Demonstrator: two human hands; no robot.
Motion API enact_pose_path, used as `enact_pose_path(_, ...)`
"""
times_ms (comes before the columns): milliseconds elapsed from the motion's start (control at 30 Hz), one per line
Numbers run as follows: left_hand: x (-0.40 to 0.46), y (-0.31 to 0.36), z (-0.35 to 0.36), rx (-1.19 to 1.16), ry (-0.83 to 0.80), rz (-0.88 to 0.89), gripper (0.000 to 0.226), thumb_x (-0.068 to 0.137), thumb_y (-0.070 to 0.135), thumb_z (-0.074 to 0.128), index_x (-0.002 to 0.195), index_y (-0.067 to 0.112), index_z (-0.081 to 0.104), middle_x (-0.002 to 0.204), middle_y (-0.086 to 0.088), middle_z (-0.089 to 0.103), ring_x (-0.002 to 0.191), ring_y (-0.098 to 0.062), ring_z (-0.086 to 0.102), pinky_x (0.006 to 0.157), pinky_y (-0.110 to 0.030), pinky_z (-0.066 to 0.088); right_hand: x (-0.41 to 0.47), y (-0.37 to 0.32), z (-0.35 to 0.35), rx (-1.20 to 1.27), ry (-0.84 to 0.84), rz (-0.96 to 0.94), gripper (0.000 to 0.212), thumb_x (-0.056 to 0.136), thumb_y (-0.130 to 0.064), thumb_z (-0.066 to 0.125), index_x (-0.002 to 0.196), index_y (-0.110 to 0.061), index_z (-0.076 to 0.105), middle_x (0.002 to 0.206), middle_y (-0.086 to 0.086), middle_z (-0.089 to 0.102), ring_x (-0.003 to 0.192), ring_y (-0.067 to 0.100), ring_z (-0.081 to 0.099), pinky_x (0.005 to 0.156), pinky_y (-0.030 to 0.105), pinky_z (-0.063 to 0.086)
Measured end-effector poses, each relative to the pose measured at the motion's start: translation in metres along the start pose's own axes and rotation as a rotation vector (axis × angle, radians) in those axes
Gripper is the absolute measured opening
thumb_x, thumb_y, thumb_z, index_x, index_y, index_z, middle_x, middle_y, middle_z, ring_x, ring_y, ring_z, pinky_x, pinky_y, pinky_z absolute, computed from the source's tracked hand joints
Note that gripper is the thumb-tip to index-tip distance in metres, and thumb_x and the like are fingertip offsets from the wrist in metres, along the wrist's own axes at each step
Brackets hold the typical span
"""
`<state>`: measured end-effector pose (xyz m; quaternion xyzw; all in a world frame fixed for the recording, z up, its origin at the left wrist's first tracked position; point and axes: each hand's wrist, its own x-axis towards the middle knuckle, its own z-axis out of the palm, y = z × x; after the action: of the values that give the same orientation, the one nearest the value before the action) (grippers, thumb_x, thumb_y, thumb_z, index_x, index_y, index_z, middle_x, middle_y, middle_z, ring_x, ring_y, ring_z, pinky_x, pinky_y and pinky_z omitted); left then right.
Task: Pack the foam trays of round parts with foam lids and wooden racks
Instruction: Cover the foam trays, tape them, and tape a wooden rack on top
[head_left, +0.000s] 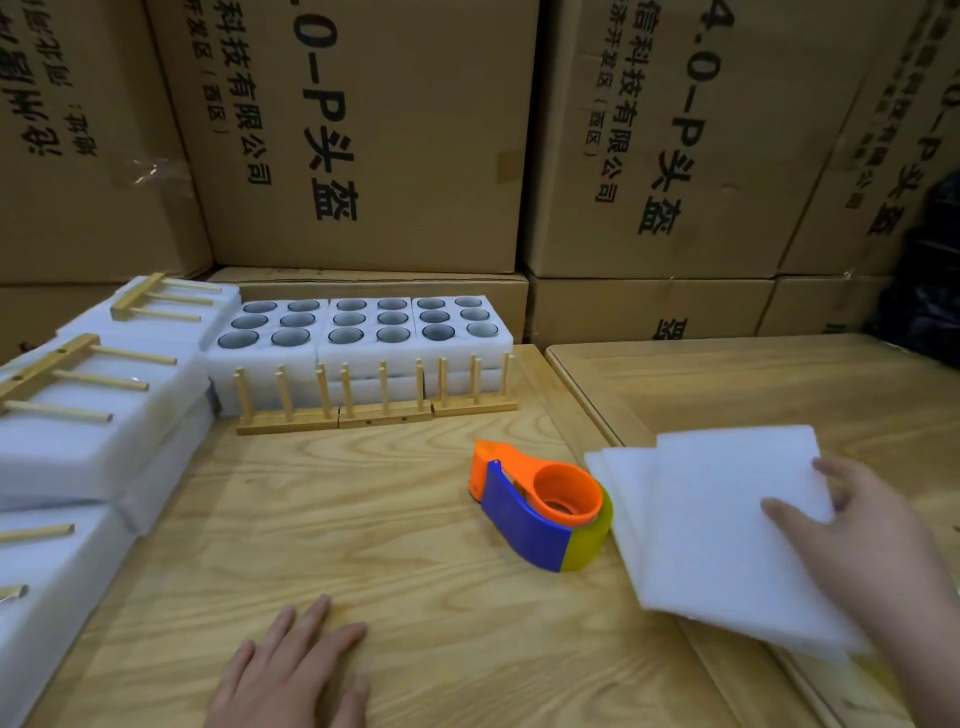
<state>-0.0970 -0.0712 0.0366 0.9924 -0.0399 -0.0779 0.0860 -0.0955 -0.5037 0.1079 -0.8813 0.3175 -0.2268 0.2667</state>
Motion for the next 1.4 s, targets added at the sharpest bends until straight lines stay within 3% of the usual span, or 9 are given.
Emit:
enact_pose_path(200, 0.001, 0.0, -0.001, -0.002, -0.025, -0.003, 0.106, 0.037, 0.073, -0.013, 0.142, 0.058, -0.018, 0.162, 0.024, -0.02, 0.155, -0.002, -0.007, 0.123, -0.028, 0.004, 0.021, -0.027, 0.015, 0.01, -0.24, -0.124, 0.053, 0.092, -0.033, 0.072, 0.14, -0.015, 0.057, 0.133, 0.009, 0.063, 0.121, 0.028, 0.059, 0.087, 0.036, 0.043)
enact_pose_path(400, 0.003, 0.002, -0.004, -0.024, -0.047, -0.027, 0.114, 0.035, 0.074, -0.009, 0.146, 0.048, -0.019, 0.162, 0.019, -0.022, 0.155, -0.005, -0.008, 0.123, -0.028, 0.003, 0.0, -0.038, 0.016, -0.256, -0.268, -0.26, 0.072, 0.088, -0.058, 0.062, 0.15, -0.025, 0.047, 0.156, 0.007, 0.042, 0.143, 0.029, 0.037, 0.115, 0.045, 0.036)
enact_pose_path(567, 0.001, 0.003, -0.005, -0.012, -0.03, -0.021, 0.106, 0.037, 0.073, -0.01, 0.142, 0.059, -0.014, 0.161, 0.024, -0.021, 0.155, -0.002, -0.008, 0.122, -0.026, 0.002, -0.033, -0.025, 0.019, -0.705, -0.57, -0.533, 0.125, 0.037, -0.104, 0.046, 0.129, -0.074, -0.032, 0.153, -0.017, -0.041, 0.152, 0.017, -0.028, 0.123, 0.049, -0.009)
enact_pose_path(667, -0.001, 0.002, -0.004, -0.047, -0.001, -0.036, 0.106, 0.039, 0.074, -0.008, 0.144, 0.059, -0.009, 0.162, 0.023, -0.019, 0.155, -0.002, -0.008, 0.118, -0.017, -0.004, -0.018, 0.0, 0.015, -0.764, -0.574, -0.503, 0.141, 0.031, -0.099, 0.056, 0.117, -0.067, -0.051, 0.156, -0.012, -0.042, 0.154, 0.02, -0.02, 0.124, 0.047, 0.005)
enact_pose_path(767, -0.002, 0.002, -0.002, -0.057, 0.0, -0.041, 0.108, 0.039, 0.074, -0.007, 0.146, 0.056, -0.008, 0.163, 0.02, -0.017, 0.155, -0.003, -0.006, 0.119, -0.02, -0.001, 0.004, 0.019, 0.014, -0.682, -0.622, -0.573, 0.133, 0.03, -0.106, 0.047, 0.126, -0.07, -0.036, 0.167, -0.019, -0.015, 0.155, 0.01, 0.008, 0.119, 0.029, 0.026)
enact_pose_path(1000, 0.008, -0.011, 0.001, -0.086, -0.01, -0.024, 0.104, 0.041, 0.079, -0.003, 0.143, 0.061, -0.007, 0.161, 0.025, -0.019, 0.154, 0.001, -0.006, 0.121, -0.024, 0.003, 0.027, 0.022, 0.018, -0.652, -0.587, -0.66, 0.114, 0.034, -0.114, 0.028, 0.135, -0.072, -0.004, 0.159, -0.033, 0.0, 0.152, 0.005, 0.013, 0.116, 0.031, 0.019)
enact_pose_path(1133, 0.033, -0.055, -0.003, -0.222, 0.138, -0.093, 0.076, 0.081, 0.082, 0.026, 0.152, 0.056, 0.017, 0.166, 0.025, -0.002, 0.155, -0.002, 0.003, 0.124, -0.031, 0.008, 0.028, -0.016, 0.021, -0.52, -0.407, -0.768, 0.1, 0.06, -0.107, 0.02, 0.139, -0.052, 0.046, 0.149, -0.027, 0.036, 0.145, 0.009, 0.032, 0.117, 0.037, 0.021)
enact_pose_path(1267, 0.065, -0.081, -0.009, -0.308, 0.212, -0.254, 0.066, 0.095, 0.071, 0.027, 0.157, 0.051, 0.017, 0.171, 0.014, 0.002, 0.157, -0.013, 0.002, 0.126, -0.043, 0.007, 0.018, -0.073, 0.04, -0.232, -0.354, -0.788, 0.06, 0.082, -0.081, 0.037, 0.128, -0.047, 0.056, 0.124, -0.031, 0.051, 0.124, 0.005, 0.051, 0.104, 0.039, 0.044)
enact_pose_path(1400, 0.084, -0.083, -0.009, -0.35, 0.186, -0.248, 0.07, 0.091, 0.073, 0.022, 0.157, 0.053, 0.009, 0.171, 0.013, -0.003, 0.157, -0.016, -0.001, 0.125, -0.048, 0.005, 0.018, -0.13, 0.078, -0.202, -0.423, -0.88, 0.048, 0.089, -0.06, 0.061, 0.135, -0.047, 0.051, 0.124, -0.032, 0.046, 0.116, -0.009, 0.04, 0.096, 0.019, 0.035)
